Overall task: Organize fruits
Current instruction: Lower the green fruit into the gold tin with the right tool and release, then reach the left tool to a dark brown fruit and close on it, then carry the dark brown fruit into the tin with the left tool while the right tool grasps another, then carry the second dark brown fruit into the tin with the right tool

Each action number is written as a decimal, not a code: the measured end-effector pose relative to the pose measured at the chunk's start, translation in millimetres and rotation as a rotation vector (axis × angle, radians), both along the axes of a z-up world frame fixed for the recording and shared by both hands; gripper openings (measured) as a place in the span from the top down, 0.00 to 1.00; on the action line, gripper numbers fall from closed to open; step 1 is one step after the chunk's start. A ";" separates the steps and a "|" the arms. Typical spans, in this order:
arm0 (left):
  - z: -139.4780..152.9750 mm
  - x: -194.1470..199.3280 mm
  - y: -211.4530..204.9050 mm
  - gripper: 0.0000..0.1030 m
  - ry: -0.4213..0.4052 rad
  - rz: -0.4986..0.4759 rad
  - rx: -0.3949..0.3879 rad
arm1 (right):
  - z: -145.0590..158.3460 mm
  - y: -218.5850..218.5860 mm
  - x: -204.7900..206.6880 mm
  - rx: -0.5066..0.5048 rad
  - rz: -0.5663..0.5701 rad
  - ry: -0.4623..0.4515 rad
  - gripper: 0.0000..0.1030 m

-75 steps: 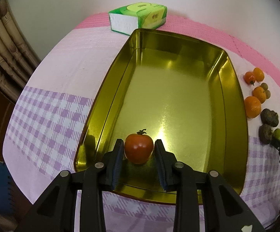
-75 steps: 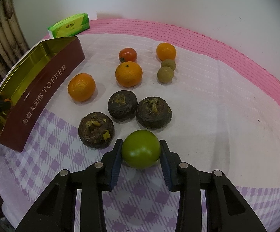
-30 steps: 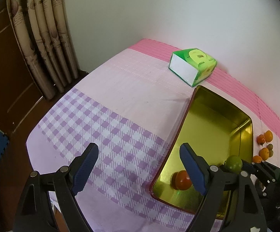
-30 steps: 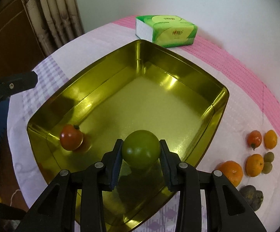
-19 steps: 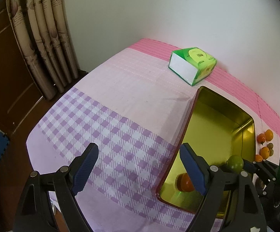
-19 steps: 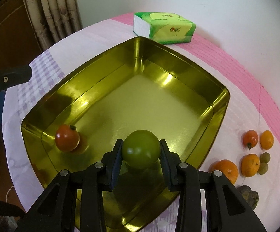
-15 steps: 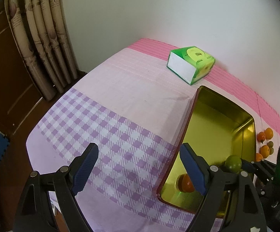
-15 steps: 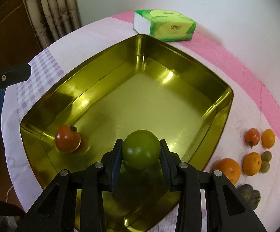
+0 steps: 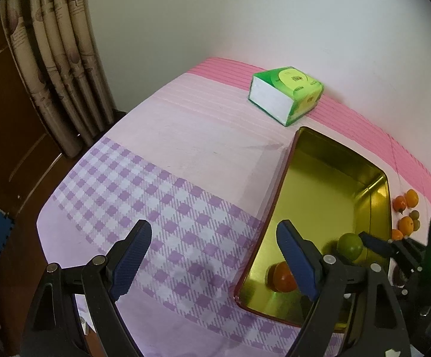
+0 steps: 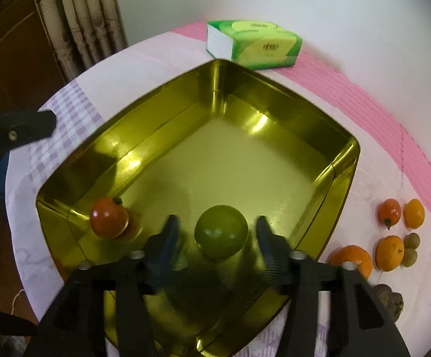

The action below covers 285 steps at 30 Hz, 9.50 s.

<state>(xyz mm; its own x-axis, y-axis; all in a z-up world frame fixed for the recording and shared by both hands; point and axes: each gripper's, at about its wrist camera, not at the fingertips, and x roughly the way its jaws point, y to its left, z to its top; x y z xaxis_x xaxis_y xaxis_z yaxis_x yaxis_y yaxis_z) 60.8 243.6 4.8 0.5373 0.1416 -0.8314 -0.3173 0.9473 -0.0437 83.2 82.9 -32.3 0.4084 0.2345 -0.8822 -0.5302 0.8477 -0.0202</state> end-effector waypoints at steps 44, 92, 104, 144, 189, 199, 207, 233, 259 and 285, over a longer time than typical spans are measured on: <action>-27.5 -5.7 -267.0 0.40 0.045 -0.657 -0.035 | -26.0 -362.4 -4.1 0.002 -0.672 -0.125 0.06; -54.3 16.2 -306.1 0.66 0.113 -0.687 -0.026 | -31.6 -364.6 -4.0 0.014 -0.676 -0.120 0.00; -16.1 13.9 -266.2 0.66 0.035 -0.589 -0.039 | -32.0 -365.4 -3.6 0.014 -0.679 -0.120 0.00; -40.3 4.2 -128.4 0.66 0.092 -0.300 -0.024 | -31.8 -283.6 -38.0 0.009 -0.512 -0.082 0.00; -53.5 6.5 -117.3 0.59 0.131 -0.271 0.017 | -23.4 -224.5 -16.9 0.025 -0.352 -0.103 0.59; -23.7 -1.9 -107.1 0.36 0.069 -0.260 0.018 | -23.9 -223.1 -22.4 0.019 -0.359 -0.095 0.59; -14.0 -9.7 -83.4 0.20 0.059 -0.238 0.053 | -19.9 -222.1 -29.7 0.030 -0.364 -0.092 0.59; 0.4 -21.4 -9.5 0.06 -0.039 0.080 0.010 | 49.0 -89.6 -33.1 0.192 -0.064 -0.110 0.59; -4.3 -22.5 0.0 0.06 -0.011 0.132 0.004 | 0.0 -14.4 -31.0 0.076 0.097 0.012 0.59; -3.6 -22.9 -4.8 0.06 -0.014 0.116 0.008 | 5.7 -14.4 -33.1 0.106 0.092 0.001 0.54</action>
<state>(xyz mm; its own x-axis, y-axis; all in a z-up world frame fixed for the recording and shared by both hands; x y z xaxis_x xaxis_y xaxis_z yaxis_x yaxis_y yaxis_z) 37.9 238.8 1.1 0.5281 0.2100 -0.8228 -0.4239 0.9048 -0.0412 50.1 68.4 -26.6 0.3801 0.3630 -0.8507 -0.6058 0.7928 0.0676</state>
